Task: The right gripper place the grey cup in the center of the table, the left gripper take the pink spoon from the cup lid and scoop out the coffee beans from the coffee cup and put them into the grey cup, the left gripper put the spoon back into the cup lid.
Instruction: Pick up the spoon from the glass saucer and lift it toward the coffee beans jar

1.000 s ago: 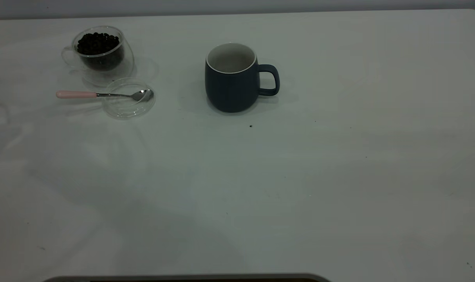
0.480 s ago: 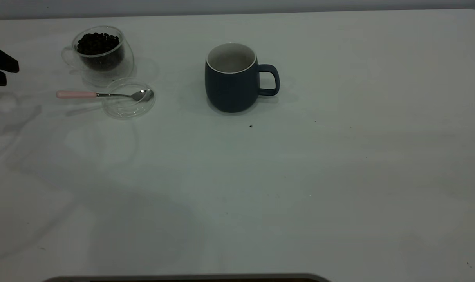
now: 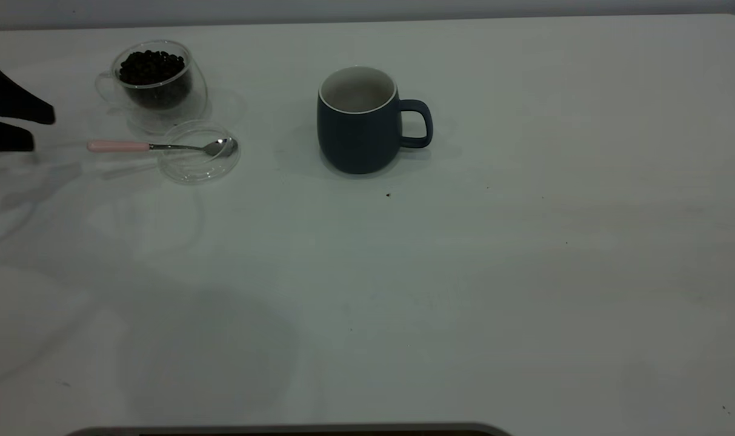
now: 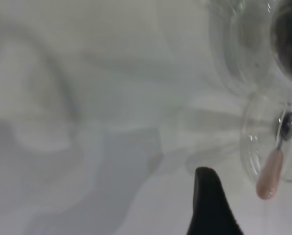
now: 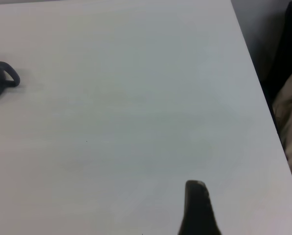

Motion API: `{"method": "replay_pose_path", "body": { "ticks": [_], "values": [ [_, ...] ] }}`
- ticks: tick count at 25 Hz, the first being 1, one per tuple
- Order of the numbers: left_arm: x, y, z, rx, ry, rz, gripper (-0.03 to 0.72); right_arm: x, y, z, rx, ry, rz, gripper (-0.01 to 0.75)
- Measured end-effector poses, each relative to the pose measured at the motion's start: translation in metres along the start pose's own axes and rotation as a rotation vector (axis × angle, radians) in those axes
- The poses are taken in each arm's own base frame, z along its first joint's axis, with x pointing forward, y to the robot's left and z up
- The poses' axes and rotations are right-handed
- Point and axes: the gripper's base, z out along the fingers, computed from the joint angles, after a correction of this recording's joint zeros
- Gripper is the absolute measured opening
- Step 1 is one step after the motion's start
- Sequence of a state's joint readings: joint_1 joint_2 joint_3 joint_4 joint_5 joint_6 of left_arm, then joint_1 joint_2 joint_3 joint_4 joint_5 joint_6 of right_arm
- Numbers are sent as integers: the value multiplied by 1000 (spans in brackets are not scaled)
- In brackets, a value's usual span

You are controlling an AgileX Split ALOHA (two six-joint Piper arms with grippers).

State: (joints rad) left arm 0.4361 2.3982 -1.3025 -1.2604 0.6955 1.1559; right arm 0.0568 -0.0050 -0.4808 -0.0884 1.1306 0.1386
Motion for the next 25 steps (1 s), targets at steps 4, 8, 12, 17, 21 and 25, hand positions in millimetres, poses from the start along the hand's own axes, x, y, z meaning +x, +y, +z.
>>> {"method": "replay_pose_path", "body": {
  "ticks": [4,8,12,17,21,25],
  "values": [
    [-3,4,10,71,29,31,514,0,0,0,0,0,0,565],
    [-8,5,12,90,23,51,514,0,0,0,0,0,0,565],
    [-10,4,16,103,10,40,514,0,0,0,0,0,0,565],
    [-11,3,17,114,-7,23,514,0,0,0,0,0,0,565],
    [-13,3,16,123,-25,6,522,0,0,0,0,0,0,565],
    [-11,-2,21,122,-2,29,582,0,0,0,0,0,0,565]
  ]
}}
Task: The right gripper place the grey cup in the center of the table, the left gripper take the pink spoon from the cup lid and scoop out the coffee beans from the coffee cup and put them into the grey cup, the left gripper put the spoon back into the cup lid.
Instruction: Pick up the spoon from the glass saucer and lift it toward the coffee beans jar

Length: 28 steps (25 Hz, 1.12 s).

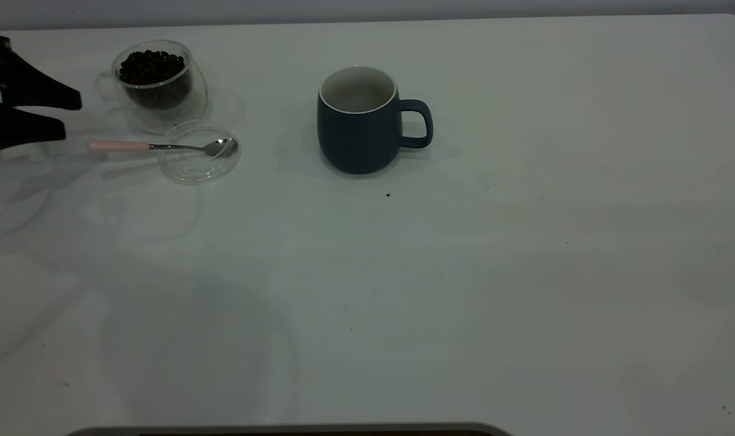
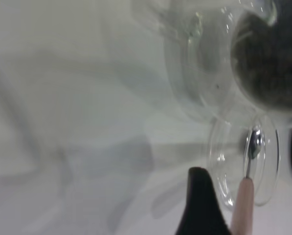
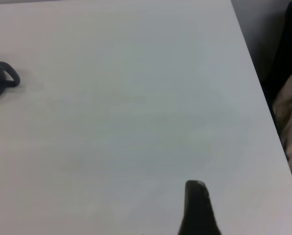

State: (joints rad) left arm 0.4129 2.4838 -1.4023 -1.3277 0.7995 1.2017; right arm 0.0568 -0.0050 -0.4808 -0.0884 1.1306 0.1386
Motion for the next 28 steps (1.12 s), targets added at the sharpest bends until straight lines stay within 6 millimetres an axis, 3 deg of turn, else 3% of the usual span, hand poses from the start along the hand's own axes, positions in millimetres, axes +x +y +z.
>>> {"method": "replay_pose_path", "body": {
  "ticks": [10,28],
  "values": [
    [6,-12,15,-3,68,112,590,0,0,0,0,0,0,565],
    [18,-7,34,-22,120,120,590,0,0,0,0,0,0,565]
  ]
}}
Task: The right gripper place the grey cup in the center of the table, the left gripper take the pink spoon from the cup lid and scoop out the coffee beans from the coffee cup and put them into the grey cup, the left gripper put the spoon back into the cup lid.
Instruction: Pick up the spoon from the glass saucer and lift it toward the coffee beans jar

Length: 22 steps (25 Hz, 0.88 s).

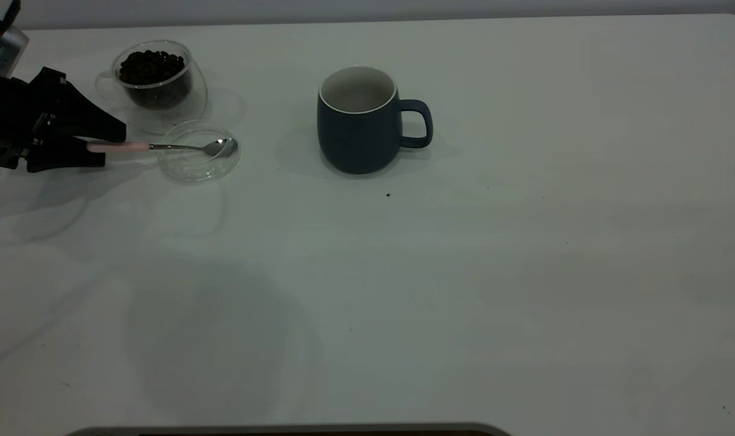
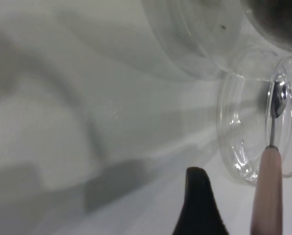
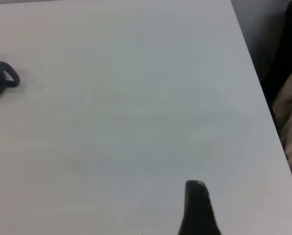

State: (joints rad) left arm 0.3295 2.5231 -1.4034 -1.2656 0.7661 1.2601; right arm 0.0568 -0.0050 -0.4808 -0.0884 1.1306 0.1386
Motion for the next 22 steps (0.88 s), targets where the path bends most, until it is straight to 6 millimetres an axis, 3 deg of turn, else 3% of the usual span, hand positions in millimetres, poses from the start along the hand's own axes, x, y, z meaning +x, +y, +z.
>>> {"method": "replay_pose_path", "body": {
  "ticks": [14,22],
  "values": [
    [1,-3,0,35,11,-10,590,0,0,0,0,0,0,565],
    [3,-4,0,44,34,-36,508,0,0,0,0,0,0,565]
  ]
}}
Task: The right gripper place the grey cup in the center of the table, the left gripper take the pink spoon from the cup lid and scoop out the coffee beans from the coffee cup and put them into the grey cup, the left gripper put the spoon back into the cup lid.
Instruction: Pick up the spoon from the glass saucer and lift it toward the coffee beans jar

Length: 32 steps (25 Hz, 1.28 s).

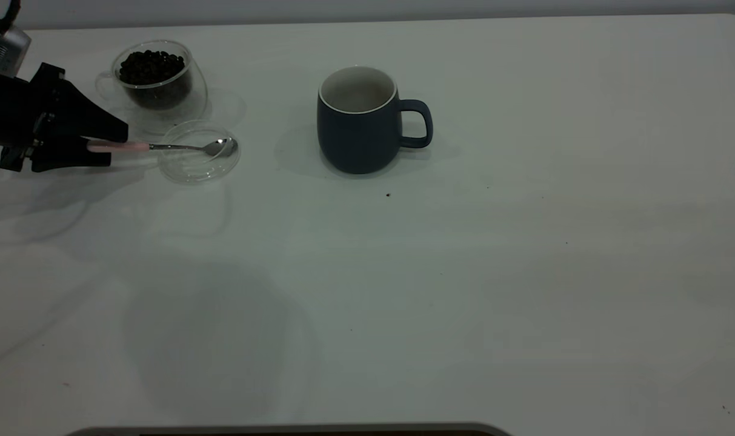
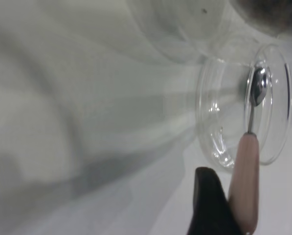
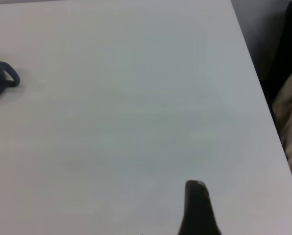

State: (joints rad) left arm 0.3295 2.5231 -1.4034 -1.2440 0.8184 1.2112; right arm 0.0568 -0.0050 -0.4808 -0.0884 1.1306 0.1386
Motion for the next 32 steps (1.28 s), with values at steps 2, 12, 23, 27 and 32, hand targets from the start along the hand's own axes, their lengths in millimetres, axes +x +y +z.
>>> {"method": "replay_pose_path", "body": {
  "ticks": [2,12,23,27,32],
  "values": [
    [0,0,0,-1,2,-4,479,0,0,0,0,0,0,565],
    [0,0,0,-1,3,-8,337,0,0,0,0,0,0,565],
    [2,-6,0,63,24,-10,139,0,0,0,0,0,0,565],
    [3,-9,-1,94,42,-37,137,0,0,0,0,0,0,565],
    [7,-16,-4,177,87,-53,136,0,0,0,0,0,0,565]
  ]
}}
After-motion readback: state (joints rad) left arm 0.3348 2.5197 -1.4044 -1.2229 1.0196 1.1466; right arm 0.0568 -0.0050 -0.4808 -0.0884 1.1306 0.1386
